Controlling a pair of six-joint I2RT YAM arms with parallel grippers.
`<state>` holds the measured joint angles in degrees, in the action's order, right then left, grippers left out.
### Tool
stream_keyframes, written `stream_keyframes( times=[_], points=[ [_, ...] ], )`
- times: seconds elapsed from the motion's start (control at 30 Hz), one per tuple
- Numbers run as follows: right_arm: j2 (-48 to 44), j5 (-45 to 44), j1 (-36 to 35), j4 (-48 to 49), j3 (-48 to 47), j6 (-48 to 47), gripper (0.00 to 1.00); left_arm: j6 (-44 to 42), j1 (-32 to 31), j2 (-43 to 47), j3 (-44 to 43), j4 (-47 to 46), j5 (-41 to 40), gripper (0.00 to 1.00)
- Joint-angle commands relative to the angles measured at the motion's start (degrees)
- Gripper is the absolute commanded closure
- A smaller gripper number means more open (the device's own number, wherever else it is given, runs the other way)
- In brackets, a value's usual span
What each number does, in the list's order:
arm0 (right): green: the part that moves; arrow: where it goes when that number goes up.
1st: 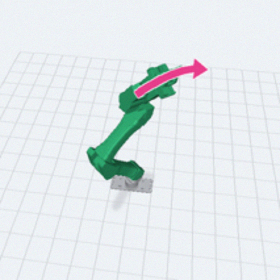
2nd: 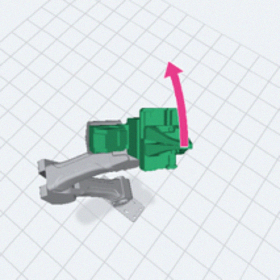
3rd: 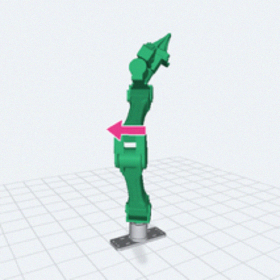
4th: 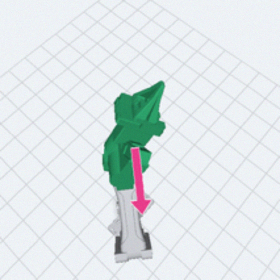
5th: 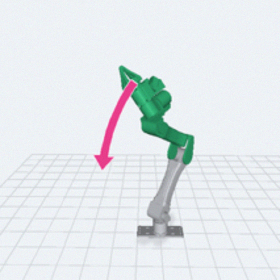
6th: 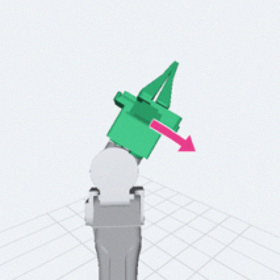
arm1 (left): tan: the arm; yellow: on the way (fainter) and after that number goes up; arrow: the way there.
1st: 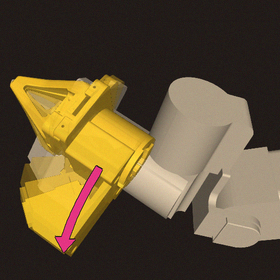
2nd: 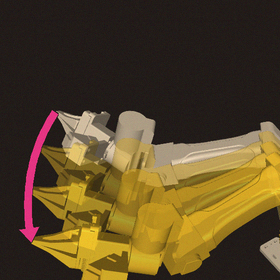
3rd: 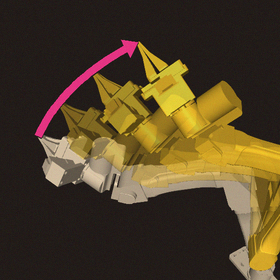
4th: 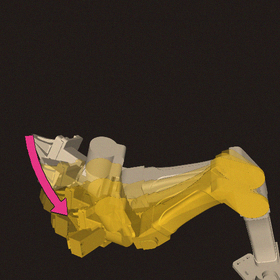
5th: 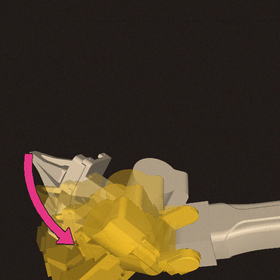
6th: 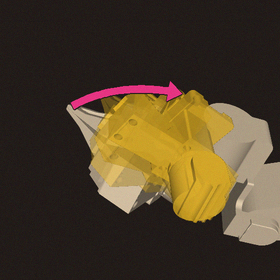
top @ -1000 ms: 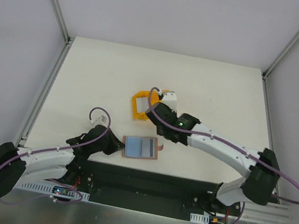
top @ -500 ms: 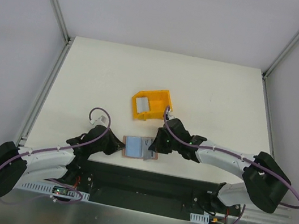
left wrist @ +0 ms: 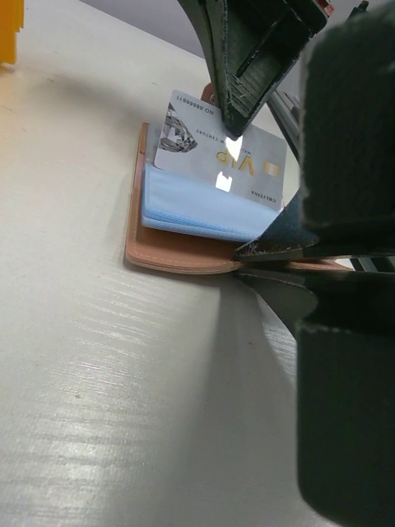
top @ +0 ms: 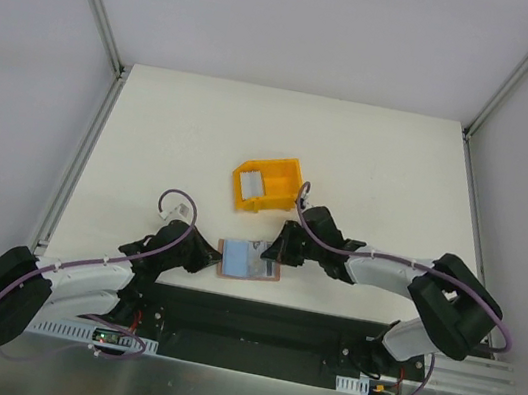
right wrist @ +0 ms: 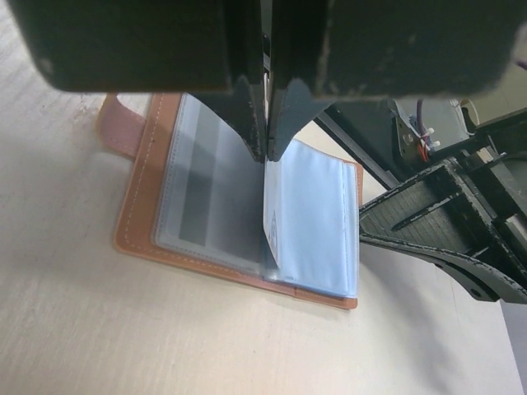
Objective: Put the credit cards into the card holder
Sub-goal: Insert the credit card into the card holder.
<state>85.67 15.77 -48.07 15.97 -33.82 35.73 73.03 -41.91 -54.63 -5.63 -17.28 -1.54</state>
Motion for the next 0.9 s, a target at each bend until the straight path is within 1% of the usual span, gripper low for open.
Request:
stream_keyframes(
  times=[0.0, 0.13, 0.23, 0.43, 0.63, 0.87],
  points=[
    [1.6, 3.3, 1.58, 3.98, 0.08, -0.66, 0.99, -0.44, 0.34, -1.09, 1.41, 4.09, -0.74, 1.0],
    [4.5, 6.37, 2.02, 4.25, -1.07, -1.71, 1.0, -0.61, 0.34, -1.09, 1.32, 4.01, -0.74, 1.0],
    [5.56, 6.82, 2.02, 4.86, -0.98, -1.27, 1.0, -0.61, 0.25, -1.18, 1.23, 4.01, -0.66, 1.0],
    [6.26, 6.11, 1.93, 5.56, -0.37, -0.83, 1.0, -0.26, 0.25, -0.92, 1.41, 3.74, -0.83, 1.0],
    [5.56, 3.48, 2.55, 5.39, 0.42, -0.57, 0.99, -0.44, 0.34, -0.92, 1.23, 3.65, -0.39, 1.0],
    [7.41, 1.9, 2.55, 6.71, -0.1, 0.57, 1.0, -0.61, 0.25, -1.18, 1.15, 3.3, -0.3, 1.0]
  ],
)
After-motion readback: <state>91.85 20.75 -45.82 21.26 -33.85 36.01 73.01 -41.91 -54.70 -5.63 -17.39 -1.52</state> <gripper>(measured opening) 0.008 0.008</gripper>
